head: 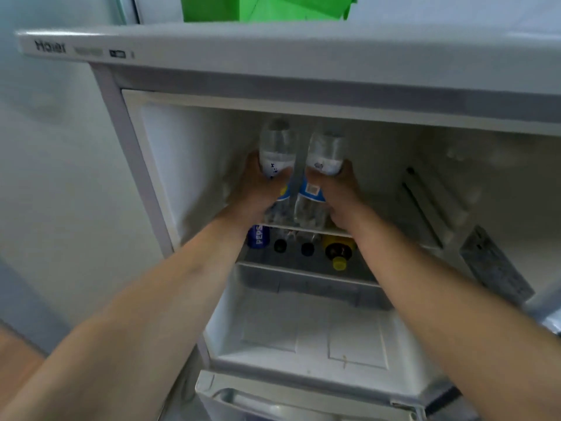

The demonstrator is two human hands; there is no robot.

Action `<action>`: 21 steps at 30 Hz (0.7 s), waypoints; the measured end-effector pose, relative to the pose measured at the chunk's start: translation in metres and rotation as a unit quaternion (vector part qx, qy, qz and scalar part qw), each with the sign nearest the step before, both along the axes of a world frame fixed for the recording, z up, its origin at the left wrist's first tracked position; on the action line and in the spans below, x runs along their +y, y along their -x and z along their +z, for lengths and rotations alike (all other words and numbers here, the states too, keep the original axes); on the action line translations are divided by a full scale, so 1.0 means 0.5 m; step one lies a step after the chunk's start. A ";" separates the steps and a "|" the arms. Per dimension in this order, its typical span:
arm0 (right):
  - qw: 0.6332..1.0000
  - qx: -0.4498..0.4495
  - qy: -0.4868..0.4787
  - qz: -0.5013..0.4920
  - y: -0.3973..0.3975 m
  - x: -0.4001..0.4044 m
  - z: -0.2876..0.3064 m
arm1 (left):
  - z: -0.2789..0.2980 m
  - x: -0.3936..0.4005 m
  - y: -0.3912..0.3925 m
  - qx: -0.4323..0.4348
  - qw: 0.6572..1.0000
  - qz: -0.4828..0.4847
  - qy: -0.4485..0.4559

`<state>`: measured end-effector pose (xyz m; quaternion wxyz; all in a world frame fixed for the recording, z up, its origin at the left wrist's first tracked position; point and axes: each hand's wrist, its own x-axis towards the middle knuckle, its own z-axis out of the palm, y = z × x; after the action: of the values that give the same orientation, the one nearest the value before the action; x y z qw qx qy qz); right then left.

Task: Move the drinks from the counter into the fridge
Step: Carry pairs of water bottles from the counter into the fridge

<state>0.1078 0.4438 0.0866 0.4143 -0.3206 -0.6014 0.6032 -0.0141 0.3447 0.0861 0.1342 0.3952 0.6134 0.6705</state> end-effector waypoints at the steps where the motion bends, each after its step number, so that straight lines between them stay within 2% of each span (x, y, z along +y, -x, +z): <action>1: 1.000 0.003 -0.005 -0.002 0.016 0.014 0.001 | 0.000 0.019 0.009 0.008 1.000 0.021 -0.001; 9: 0.998 -0.032 -0.053 0.006 0.117 0.098 -0.006 | -0.026 0.126 0.080 0.044 0.995 0.089 -0.014; 14: 0.997 -0.004 -0.082 -0.001 0.165 0.118 -0.010 | -0.028 0.158 0.112 0.053 0.995 0.080 0.021; 18: 0.996 -0.021 -0.083 0.035 0.171 0.124 -0.004 | -0.030 0.154 0.107 0.044 0.993 0.092 0.067; 20: 0.991 -0.080 -0.105 0.022 0.167 0.123 -0.005 | -0.029 0.148 0.104 0.085 0.984 0.114 0.104; 21: 0.977 -0.159 -0.142 -0.005 0.160 0.124 -0.004 | -0.025 0.142 0.104 0.125 0.973 0.137 0.139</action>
<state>0.0281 0.5057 0.0846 0.3578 -0.3532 -0.7376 0.4508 -0.0660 0.4158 0.0737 0.0175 0.3657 0.7608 0.5359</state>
